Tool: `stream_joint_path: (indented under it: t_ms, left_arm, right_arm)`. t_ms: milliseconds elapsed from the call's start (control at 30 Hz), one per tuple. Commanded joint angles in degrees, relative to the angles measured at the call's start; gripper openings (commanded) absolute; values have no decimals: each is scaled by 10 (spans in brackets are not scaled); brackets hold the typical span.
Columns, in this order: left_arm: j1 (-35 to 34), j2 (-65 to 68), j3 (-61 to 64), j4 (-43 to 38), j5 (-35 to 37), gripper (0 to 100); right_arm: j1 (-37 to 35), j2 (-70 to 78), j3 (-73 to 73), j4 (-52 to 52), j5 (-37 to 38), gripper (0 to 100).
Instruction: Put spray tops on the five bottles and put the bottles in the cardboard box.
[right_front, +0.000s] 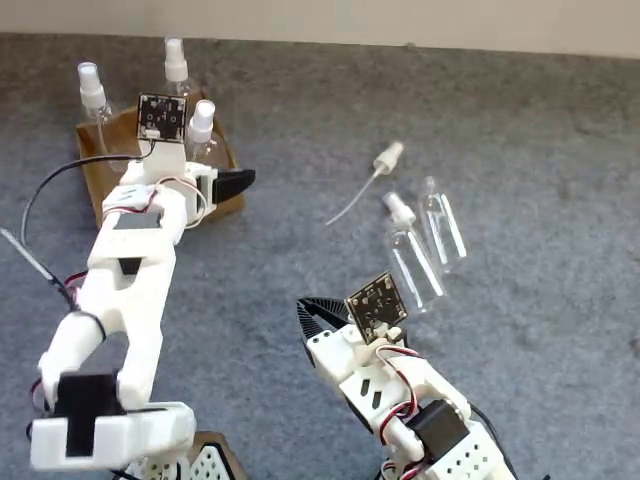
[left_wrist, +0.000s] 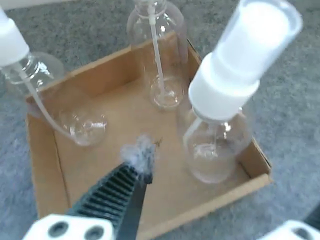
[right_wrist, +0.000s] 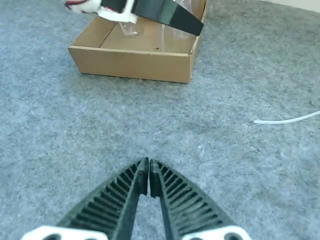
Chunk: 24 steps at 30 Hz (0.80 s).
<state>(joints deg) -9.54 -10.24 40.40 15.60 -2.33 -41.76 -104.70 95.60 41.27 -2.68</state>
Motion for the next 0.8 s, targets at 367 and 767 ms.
stream_joint_path:
  t_ms: [367,767]
  left_arm:
    - [-4,-245,-1,351,-2,447]
    - [-4,-497,-1,607,-1,446]
  right_arm:
    - [10,-5,66,3,-2,5]
    - [7,-5,66,25,-4,5]
